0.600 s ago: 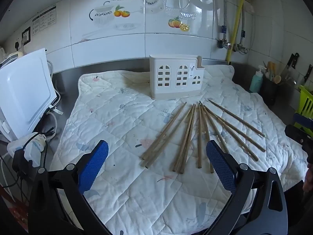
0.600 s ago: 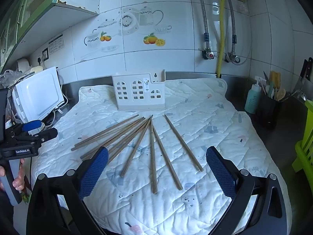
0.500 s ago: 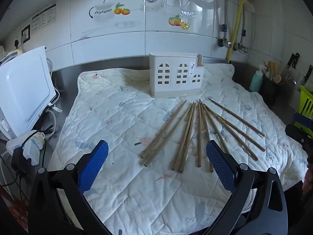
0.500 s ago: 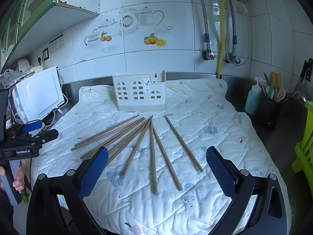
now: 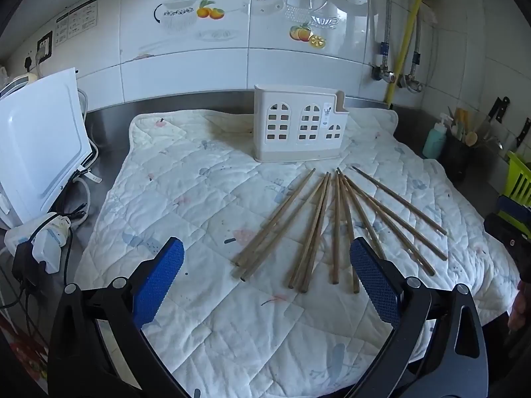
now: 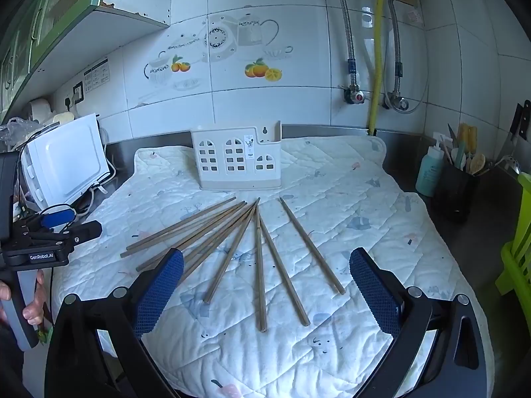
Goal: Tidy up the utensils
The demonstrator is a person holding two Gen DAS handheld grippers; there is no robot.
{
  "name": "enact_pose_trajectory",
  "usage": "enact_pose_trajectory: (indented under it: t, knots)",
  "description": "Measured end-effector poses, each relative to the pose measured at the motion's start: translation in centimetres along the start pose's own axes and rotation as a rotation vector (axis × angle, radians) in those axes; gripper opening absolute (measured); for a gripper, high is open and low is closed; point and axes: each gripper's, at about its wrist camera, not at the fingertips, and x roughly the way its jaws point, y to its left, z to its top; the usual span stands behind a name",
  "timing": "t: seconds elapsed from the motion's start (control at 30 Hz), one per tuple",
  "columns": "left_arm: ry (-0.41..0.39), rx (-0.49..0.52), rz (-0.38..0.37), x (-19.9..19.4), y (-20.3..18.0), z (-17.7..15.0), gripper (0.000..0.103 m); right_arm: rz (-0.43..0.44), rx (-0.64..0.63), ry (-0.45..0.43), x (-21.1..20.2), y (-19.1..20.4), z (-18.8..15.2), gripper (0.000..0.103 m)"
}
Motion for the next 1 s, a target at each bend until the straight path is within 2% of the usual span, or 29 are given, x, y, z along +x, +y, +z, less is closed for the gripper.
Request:
enact_pose_trajectory:
  t: [0.63, 1.0]
  knots:
    - [-0.021, 0.018, 0.003, -0.31, -0.08, 0.21, 0.098, 0.012, 0.001, -0.008, -0.06, -0.14, 0.14, 0.097]
    - [-0.040, 0.017, 0.035, -0.32, 0.22, 0.32, 0.098, 0.013, 0.004, -0.009, 0.00, -0.04, 0.04, 0.097]
